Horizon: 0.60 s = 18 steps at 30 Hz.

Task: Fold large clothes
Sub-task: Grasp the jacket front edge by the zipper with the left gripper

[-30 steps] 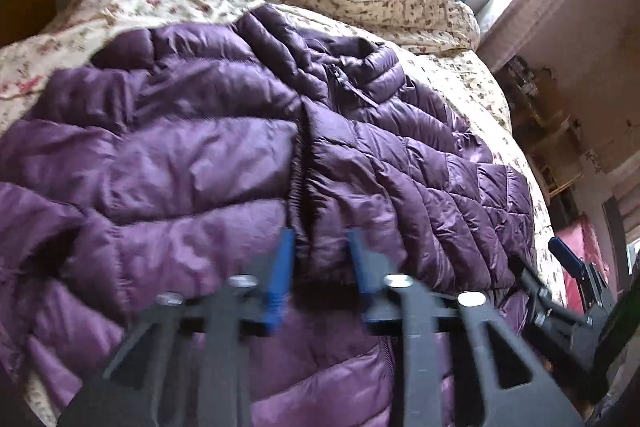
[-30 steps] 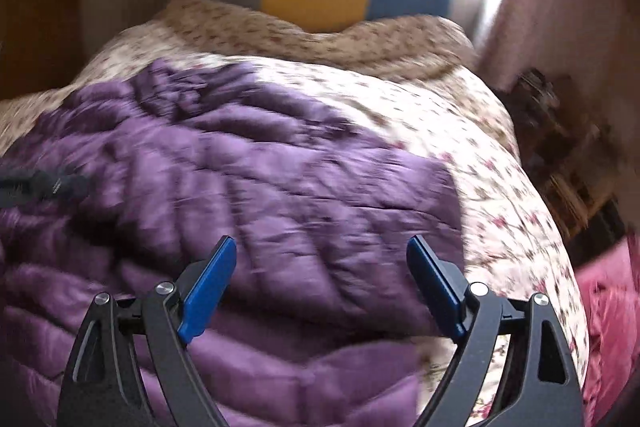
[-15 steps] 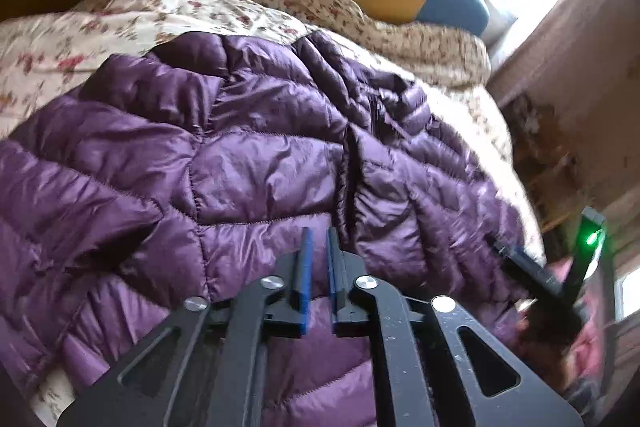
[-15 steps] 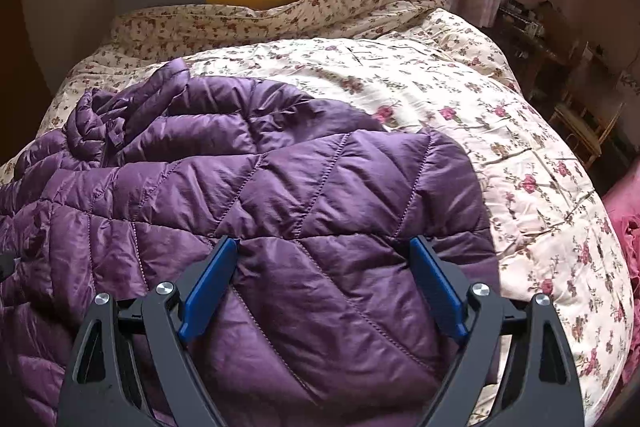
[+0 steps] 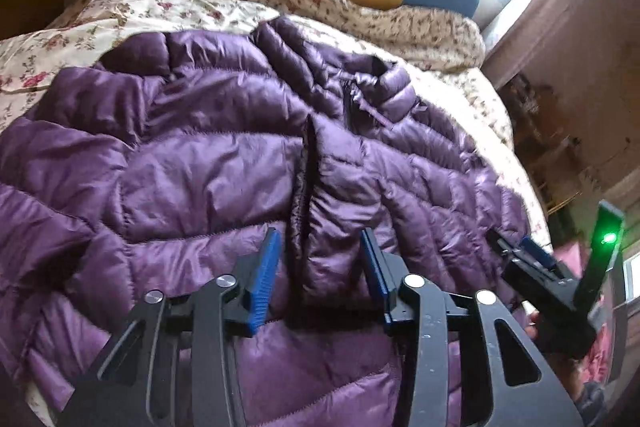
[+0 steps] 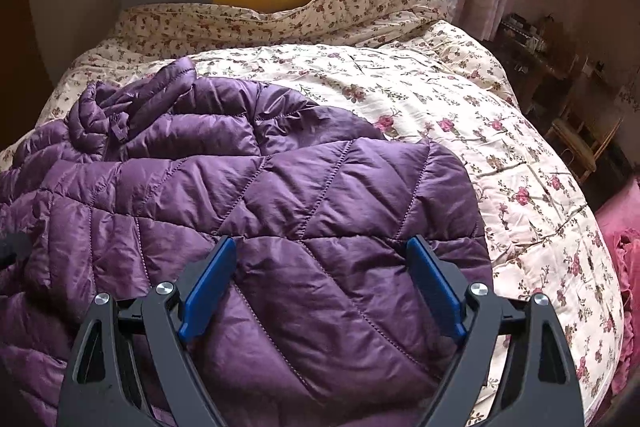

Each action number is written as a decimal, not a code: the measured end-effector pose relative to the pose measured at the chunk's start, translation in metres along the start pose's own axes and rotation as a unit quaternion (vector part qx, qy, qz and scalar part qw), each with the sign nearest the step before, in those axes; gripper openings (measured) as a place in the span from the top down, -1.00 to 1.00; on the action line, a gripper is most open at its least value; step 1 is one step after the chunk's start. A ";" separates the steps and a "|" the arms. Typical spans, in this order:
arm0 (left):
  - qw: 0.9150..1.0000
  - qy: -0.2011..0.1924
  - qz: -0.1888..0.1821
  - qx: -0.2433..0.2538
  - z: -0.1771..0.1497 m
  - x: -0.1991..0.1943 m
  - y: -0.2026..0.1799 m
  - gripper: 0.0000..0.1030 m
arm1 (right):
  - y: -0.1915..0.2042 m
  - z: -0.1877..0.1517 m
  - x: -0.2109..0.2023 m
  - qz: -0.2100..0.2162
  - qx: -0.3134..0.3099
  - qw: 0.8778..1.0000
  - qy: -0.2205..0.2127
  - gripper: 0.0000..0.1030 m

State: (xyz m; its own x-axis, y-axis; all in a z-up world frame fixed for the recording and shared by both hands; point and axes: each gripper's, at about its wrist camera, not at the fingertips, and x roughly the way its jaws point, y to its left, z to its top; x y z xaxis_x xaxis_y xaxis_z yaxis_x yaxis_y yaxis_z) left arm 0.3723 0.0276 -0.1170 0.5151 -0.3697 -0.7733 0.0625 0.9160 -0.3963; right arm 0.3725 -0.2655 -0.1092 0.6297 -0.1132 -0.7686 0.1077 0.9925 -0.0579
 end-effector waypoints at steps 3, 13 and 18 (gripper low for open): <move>1.000 0.008 0.013 0.016 -0.003 0.008 -0.002 0.74 | 0.004 -0.001 0.001 -0.007 -0.010 1.000 -0.001 -0.68; 0.999 -0.025 0.037 0.031 -0.007 -0.012 0.009 0.91 | 0.024 -0.001 0.005 0.007 -0.035 0.999 0.000 -0.71; 0.998 -0.025 0.053 0.022 -0.012 -0.012 0.024 0.91 | 0.039 -0.002 0.021 0.016 -0.044 0.999 0.015 -0.83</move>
State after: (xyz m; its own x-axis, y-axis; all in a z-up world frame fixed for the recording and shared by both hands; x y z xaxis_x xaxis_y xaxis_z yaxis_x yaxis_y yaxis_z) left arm 0.3577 0.0521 -0.1227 0.5629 -0.2636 -0.7833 0.0429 0.9558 -0.2909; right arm 0.3882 -0.2289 -0.1292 0.6087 -0.0807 -0.7893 0.0194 0.9960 -0.0869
